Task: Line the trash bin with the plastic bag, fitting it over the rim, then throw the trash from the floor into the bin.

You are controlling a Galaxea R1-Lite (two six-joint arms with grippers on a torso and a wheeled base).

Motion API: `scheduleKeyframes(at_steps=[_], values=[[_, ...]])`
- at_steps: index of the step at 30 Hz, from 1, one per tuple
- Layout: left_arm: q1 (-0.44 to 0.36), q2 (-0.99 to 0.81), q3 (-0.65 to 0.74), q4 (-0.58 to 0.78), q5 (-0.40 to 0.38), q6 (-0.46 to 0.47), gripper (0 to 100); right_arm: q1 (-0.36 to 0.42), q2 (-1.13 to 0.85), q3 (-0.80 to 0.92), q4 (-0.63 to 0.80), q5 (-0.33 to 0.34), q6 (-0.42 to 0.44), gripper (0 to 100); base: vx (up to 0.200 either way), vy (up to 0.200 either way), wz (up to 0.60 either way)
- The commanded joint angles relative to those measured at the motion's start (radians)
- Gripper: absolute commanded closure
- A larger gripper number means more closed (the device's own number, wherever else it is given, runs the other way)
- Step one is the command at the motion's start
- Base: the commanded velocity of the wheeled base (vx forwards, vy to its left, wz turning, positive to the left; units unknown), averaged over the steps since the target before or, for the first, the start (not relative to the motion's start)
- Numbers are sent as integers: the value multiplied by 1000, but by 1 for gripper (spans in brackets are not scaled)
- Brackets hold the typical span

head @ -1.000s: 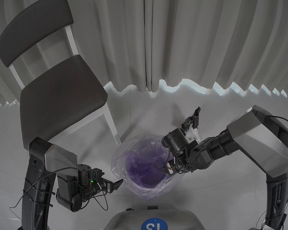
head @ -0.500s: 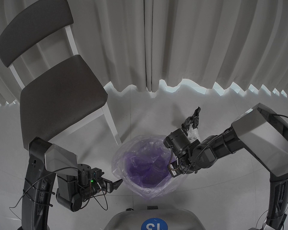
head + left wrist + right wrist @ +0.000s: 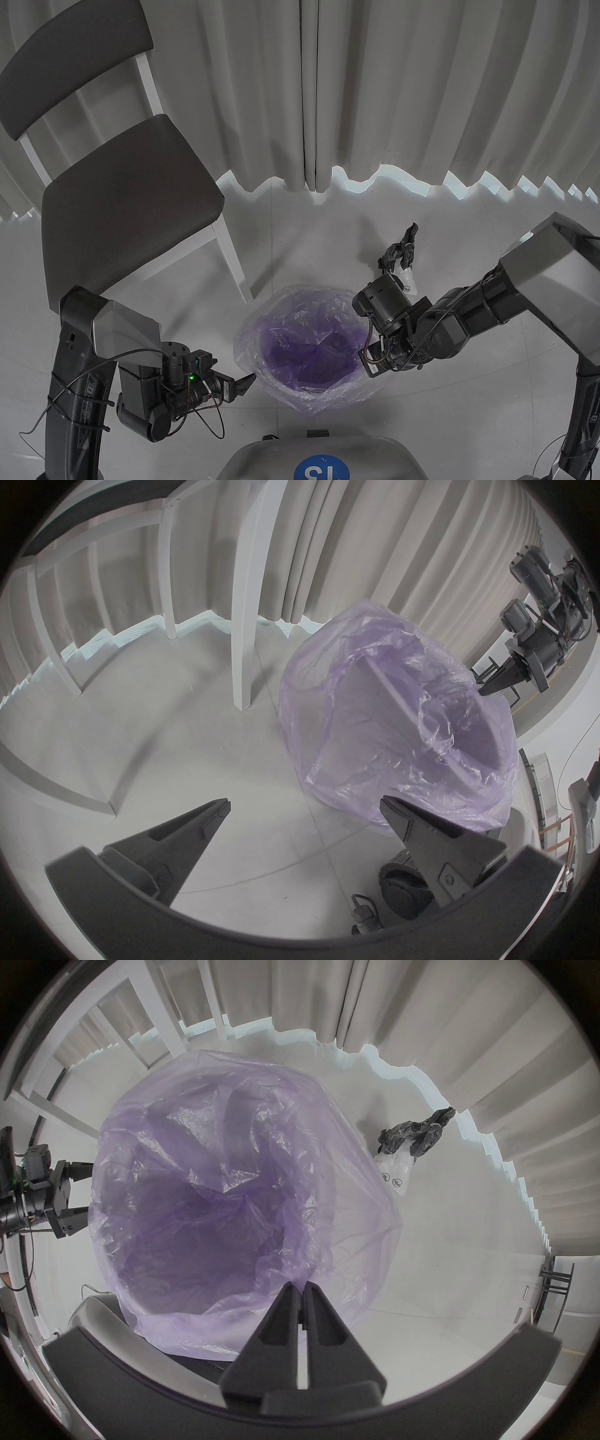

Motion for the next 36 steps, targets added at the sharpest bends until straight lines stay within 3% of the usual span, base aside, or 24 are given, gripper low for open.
scheduleKeyframes(at_steps=[1, 8, 9, 36], values=[[-2, 1, 2, -18, 1, 0, 0, -1, 17, 11, -21, 1, 7, 100, 0, 0, 0], [1, 1, -1, -18, 1, 0, 0, -3, 40, 48, -119, 4, -6, 100, 0, 0, 0], [1, 1, -1, -18, 1, 0, 0, -3, 40, 48, -119, 4, -6, 0, 0, 0, 0], [6, -2, -1, -18, 1, 0, 0, -47, -63, 157, -124, 10, -23, 0, 0, 0, 0]])
